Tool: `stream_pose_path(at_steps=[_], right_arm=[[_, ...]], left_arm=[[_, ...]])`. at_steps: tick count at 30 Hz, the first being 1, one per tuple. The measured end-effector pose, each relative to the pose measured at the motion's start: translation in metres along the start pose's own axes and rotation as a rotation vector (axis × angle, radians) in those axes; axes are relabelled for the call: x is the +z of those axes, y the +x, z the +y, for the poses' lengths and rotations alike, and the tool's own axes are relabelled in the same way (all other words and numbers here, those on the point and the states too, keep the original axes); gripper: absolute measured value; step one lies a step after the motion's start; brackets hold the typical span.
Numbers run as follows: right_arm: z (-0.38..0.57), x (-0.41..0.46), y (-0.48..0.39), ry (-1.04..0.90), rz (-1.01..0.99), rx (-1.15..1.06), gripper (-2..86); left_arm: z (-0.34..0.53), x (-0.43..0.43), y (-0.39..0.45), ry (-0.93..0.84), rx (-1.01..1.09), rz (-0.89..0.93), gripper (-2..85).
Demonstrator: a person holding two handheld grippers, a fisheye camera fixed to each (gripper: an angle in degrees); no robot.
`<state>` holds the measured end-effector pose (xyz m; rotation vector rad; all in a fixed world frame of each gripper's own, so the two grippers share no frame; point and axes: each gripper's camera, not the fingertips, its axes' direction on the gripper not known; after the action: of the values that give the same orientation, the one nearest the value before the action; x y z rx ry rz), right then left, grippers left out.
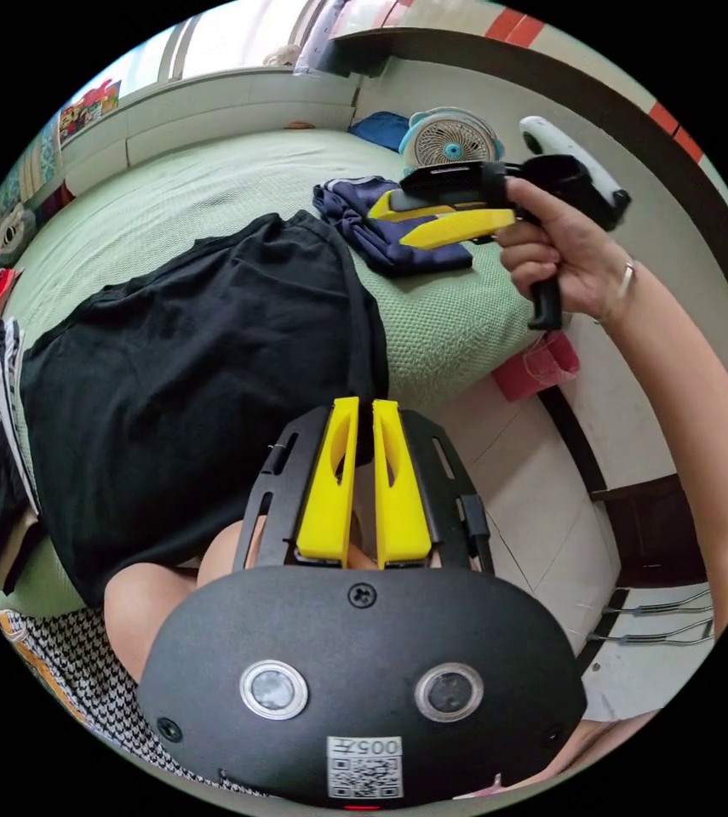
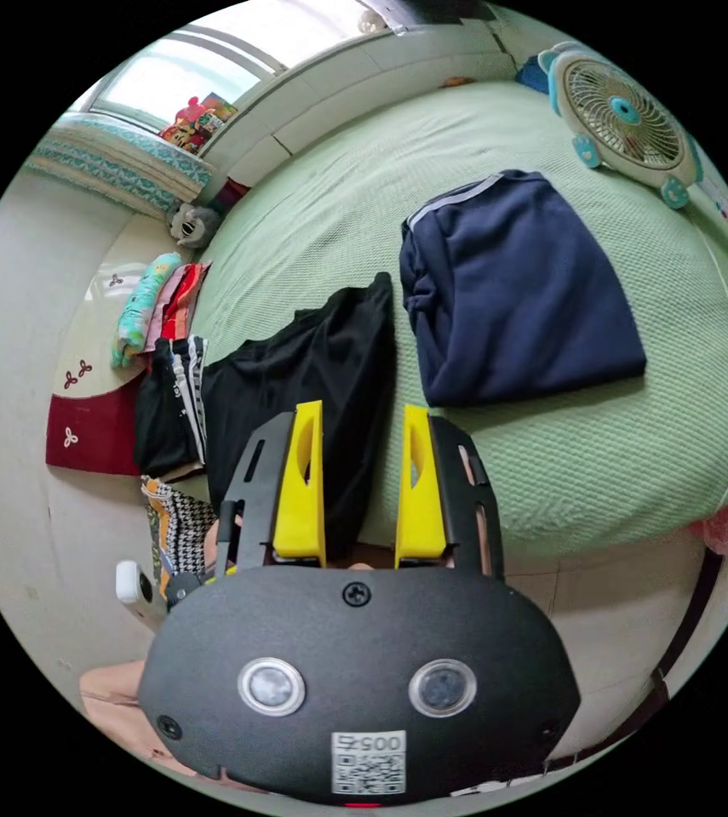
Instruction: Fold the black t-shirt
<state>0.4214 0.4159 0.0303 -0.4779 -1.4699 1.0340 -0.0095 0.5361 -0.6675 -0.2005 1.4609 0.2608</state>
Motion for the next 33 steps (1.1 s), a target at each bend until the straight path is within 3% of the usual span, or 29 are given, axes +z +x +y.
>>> stream_pose_path(at_steps=[10,20,33], right_arm=[[-0.074,0.060,0.011,-0.107,0.040,0.047,12.6],[-0.108,0.072,0.022,-0.020,-0.032,0.148,6.3],[-0.119,0.068,-0.070,0.037,0.080,0.019,-1.5]], left_arm=[[0.033,-0.044,-0.045,0.043,-0.014,0.083,4.6],[0.059,-0.087,-0.080,0.059,-0.003,0.119,4.4],[0.110,-0.163,-0.135,0.119,-0.027,0.144,4.4]])
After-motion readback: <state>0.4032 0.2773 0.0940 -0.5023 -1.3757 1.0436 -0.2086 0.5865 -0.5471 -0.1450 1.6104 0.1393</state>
